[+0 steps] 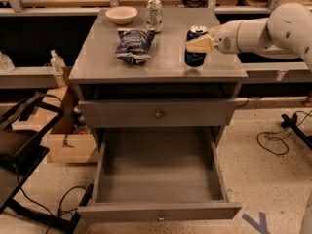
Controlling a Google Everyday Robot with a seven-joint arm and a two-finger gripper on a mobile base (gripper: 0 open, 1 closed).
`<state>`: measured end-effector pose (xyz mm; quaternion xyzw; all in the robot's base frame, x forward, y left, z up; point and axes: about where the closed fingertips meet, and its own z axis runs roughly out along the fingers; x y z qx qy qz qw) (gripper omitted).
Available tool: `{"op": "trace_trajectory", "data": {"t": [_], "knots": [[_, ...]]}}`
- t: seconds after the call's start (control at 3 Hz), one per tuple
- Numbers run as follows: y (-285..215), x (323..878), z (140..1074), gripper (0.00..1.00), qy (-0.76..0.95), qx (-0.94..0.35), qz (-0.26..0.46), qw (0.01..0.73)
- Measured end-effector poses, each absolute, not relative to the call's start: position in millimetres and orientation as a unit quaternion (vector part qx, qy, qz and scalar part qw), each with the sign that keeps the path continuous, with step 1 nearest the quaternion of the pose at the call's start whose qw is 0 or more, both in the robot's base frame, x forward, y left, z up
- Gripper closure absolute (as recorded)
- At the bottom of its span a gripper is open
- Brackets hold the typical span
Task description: Pick pepsi can from middle drawer and place on counter
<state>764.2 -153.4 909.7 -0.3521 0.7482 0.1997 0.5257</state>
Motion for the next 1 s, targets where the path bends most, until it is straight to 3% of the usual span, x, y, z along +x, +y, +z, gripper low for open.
{"op": "trace_trajectory", "data": {"t": [0.67, 1.0], "knots": [[-147.2, 765.3, 906.9, 0.12, 0.748, -0.354, 0.203, 0.524], [-144.8, 765.7, 905.7, 0.00, 0.747, -0.355, 0.205, 0.523]]}}
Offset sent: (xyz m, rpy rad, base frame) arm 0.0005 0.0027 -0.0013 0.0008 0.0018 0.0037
